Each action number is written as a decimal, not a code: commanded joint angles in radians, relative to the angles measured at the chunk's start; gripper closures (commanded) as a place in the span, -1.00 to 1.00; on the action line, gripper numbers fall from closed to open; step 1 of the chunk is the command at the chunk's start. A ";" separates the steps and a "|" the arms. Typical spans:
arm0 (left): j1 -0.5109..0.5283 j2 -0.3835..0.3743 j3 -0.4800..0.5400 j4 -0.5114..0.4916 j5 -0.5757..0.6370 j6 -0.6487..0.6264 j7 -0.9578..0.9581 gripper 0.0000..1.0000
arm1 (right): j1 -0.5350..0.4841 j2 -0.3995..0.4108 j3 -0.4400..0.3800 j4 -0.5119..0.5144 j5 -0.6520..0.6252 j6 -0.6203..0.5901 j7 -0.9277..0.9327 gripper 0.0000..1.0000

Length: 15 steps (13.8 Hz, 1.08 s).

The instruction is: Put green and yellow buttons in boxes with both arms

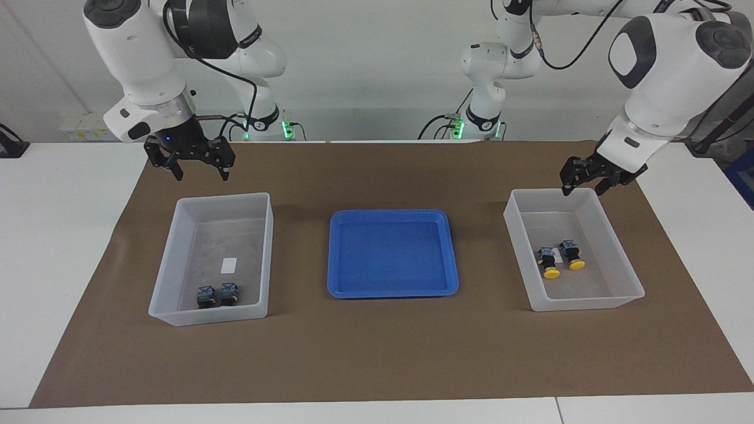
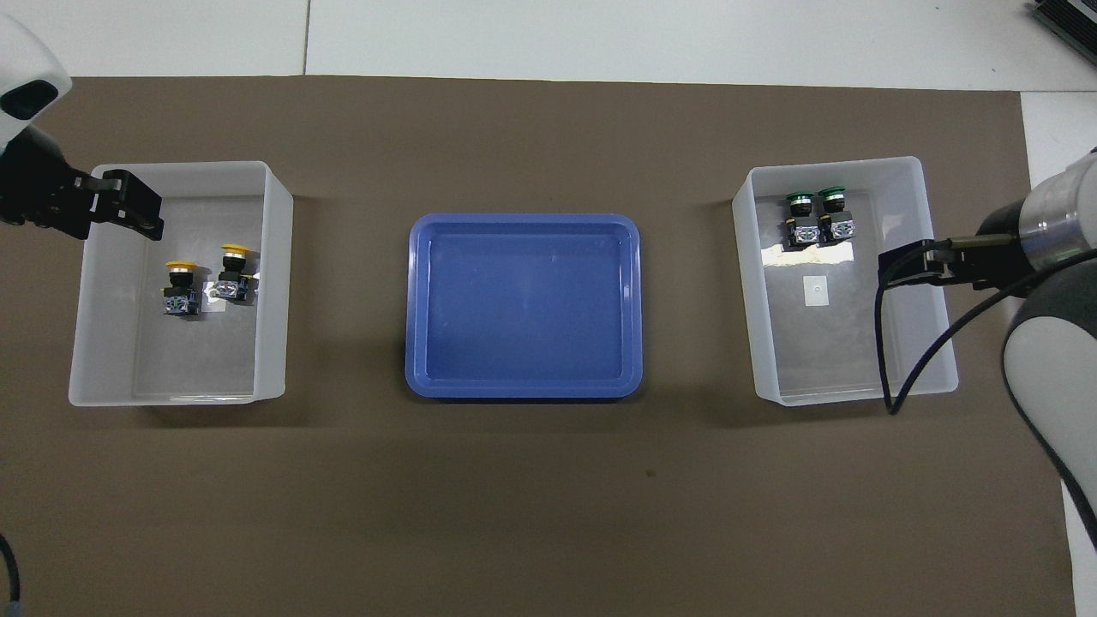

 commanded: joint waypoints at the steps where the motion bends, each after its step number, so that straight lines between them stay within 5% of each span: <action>1: -0.008 -0.041 0.000 -0.016 0.007 0.006 0.001 -0.93 | -0.005 -0.013 0.005 -0.008 0.021 -0.005 0.022 -1.00; 6: -0.008 -0.116 0.000 -0.198 0.007 0.206 0.007 -1.00 | -0.002 -0.018 0.005 -0.016 0.021 -0.002 0.025 -1.00; 15: -0.043 -0.122 0.002 -0.212 0.059 0.234 0.077 -1.00 | -0.002 -0.019 0.005 -0.021 0.021 0.002 0.025 -1.00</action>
